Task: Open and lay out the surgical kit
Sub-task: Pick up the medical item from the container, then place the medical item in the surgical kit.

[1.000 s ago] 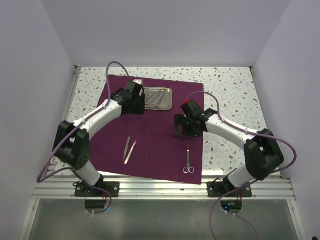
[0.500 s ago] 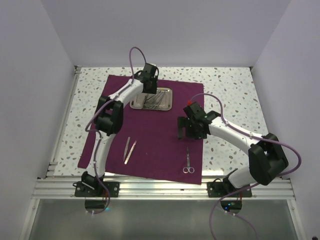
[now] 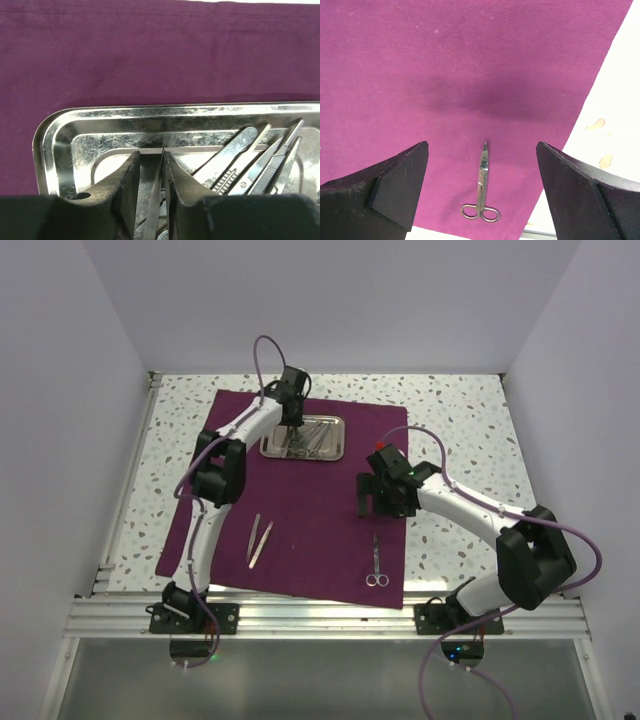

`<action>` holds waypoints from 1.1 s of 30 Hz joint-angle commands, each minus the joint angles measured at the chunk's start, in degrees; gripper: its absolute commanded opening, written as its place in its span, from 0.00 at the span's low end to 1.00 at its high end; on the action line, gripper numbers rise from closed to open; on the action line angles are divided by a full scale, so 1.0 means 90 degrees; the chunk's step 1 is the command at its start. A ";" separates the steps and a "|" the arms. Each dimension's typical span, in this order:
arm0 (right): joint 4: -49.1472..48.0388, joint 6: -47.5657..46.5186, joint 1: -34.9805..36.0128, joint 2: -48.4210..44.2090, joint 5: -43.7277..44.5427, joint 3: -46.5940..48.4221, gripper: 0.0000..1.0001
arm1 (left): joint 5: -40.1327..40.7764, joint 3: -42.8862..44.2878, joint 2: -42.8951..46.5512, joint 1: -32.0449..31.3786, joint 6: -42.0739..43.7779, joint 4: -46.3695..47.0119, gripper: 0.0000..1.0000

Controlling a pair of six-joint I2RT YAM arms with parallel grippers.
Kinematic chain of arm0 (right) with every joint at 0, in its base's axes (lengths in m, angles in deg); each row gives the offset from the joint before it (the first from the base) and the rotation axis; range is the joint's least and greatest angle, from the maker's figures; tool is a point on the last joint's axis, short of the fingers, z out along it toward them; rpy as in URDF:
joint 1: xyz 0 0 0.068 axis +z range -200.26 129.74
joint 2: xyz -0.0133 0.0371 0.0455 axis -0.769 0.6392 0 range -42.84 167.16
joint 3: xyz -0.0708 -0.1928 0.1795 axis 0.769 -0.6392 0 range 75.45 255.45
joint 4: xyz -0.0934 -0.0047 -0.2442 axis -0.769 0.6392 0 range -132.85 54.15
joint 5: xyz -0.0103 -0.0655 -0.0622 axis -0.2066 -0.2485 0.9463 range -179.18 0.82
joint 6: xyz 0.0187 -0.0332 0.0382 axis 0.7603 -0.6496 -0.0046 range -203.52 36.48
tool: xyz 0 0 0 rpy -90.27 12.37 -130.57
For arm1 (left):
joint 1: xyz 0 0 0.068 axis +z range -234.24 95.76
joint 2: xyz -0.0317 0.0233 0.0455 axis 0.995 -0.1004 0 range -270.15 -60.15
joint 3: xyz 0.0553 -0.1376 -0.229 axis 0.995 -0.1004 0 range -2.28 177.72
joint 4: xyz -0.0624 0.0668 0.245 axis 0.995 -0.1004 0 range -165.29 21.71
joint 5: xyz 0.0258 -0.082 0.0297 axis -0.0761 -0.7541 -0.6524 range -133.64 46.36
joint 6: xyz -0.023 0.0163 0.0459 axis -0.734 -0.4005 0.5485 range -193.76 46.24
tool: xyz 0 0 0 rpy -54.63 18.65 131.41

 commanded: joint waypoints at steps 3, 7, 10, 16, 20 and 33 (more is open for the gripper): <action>0.0096 -0.0041 -0.0034 0.0041 0.0142 0.0236 0.93 | -0.0038 -0.0545 0.0254 0.0098 0.0157 0.0194 0.22; 0.0096 0.0018 -0.0025 0.0070 0.0074 0.0227 0.92 | -0.0038 -0.0742 0.0323 0.0108 0.0264 0.0175 0.00; 0.0106 0.0077 -0.0034 -0.0027 0.0054 0.0188 0.91 | 0.0244 -0.0723 0.0557 0.0214 0.0303 0.0048 0.00; 0.0018 0.0194 -0.0034 -0.0155 0.0034 0.0109 0.91 | 0.1289 -0.0712 0.1718 0.0293 0.0372 -0.0294 0.00; -0.0128 0.0321 -0.0034 -0.0057 -0.0141 0.0090 0.91 | 0.1632 -0.1161 0.2645 0.0215 0.0265 -0.0450 0.00; -0.0216 0.0418 -0.0034 -0.0261 0.0161 -0.0095 0.92 | -0.1083 -0.6922 0.6425 -0.1687 -0.2684 0.0973 0.00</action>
